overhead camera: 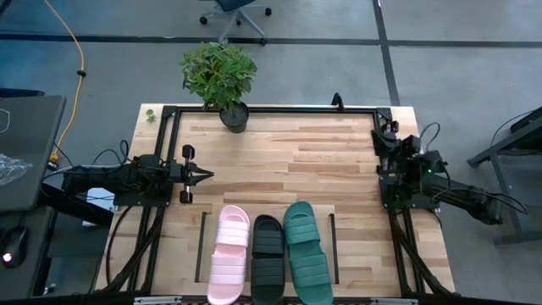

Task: Pick and place slides into the shelf
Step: Return to Home Position

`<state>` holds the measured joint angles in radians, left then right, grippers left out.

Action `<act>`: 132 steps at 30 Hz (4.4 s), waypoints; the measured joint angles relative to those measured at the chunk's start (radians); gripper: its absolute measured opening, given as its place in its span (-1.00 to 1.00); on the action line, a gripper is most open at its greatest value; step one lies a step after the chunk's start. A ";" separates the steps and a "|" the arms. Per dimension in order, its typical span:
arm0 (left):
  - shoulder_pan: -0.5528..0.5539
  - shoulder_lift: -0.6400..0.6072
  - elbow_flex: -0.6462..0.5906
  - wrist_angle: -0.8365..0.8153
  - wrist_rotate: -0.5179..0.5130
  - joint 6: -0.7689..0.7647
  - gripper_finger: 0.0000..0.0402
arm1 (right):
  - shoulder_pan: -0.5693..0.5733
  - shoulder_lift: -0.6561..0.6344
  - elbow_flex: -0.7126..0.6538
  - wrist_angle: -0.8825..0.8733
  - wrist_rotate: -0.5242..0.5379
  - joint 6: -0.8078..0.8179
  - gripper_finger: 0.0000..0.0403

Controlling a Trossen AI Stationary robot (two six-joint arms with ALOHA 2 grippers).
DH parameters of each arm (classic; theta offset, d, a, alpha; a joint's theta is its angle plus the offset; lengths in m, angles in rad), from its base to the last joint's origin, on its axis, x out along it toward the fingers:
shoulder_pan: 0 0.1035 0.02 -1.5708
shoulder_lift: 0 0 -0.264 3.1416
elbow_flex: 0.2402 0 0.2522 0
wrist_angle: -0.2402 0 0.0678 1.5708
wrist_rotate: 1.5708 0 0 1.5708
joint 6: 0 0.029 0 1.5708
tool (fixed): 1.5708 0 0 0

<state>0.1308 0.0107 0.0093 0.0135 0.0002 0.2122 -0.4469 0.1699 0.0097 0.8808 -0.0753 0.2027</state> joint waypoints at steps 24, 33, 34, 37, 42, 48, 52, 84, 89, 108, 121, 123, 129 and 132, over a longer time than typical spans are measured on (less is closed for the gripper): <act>0.000 0.000 0.000 0.000 0.000 0.000 -0.95 | 0.000 0.000 -0.001 -0.575 0.014 -0.133 -1.00; 0.000 0.000 0.000 0.000 0.000 0.000 -0.95 | 0.000 0.000 -0.001 -0.698 0.013 -0.133 -1.00; 0.000 0.000 0.000 0.000 0.000 0.000 -0.95 | 0.000 0.000 -0.001 -0.710 0.013 -0.133 -1.00; 0.000 0.000 0.000 0.000 0.000 0.000 -0.95 | 0.000 0.000 -0.001 -0.755 0.012 -0.133 -1.00; 0.000 0.000 0.000 0.000 0.000 0.000 -0.95 | 0.000 0.000 -0.001 -0.807 -0.008 -0.133 -1.00; 0.000 0.000 0.000 0.000 0.000 0.000 -0.95 | 0.000 0.002 -0.001 -0.857 -0.006 -0.131 -1.00; 0.000 0.000 0.000 0.000 0.000 0.000 -0.95 | 0.000 0.001 -0.002 -0.857 -0.003 -0.123 -1.00; 0.000 0.000 0.000 0.000 0.000 0.000 -0.95 | 0.000 0.001 -0.002 -0.864 0.045 -0.046 -1.00; 0.000 0.000 0.000 0.000 0.000 0.000 -0.95 | 0.000 0.001 -0.002 -0.864 0.045 -0.046 -1.00; 0.000 0.000 0.000 0.000 0.000 0.000 -0.95 | 0.000 0.001 -0.002 -0.864 0.045 -0.046 -1.00; 0.000 0.000 0.000 0.000 0.000 0.000 -0.95 | 0.000 0.001 -0.002 -0.864 0.045 -0.046 -1.00; 0.000 0.000 0.000 0.000 0.000 0.000 -0.95 | 0.000 0.001 -0.002 -0.864 0.045 -0.046 -1.00; 0.000 0.000 0.000 0.000 0.000 0.000 -0.95 | 0.000 0.001 -0.002 -0.864 0.045 -0.046 -1.00; 0.000 0.000 0.000 0.000 0.000 0.000 -0.95 | 0.000 0.001 -0.002 -0.864 0.045 -0.046 -1.00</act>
<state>0.1307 0.0106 0.0093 0.0135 0.0003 0.2122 -0.4470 0.1708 0.0082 0.0167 -0.0303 0.1562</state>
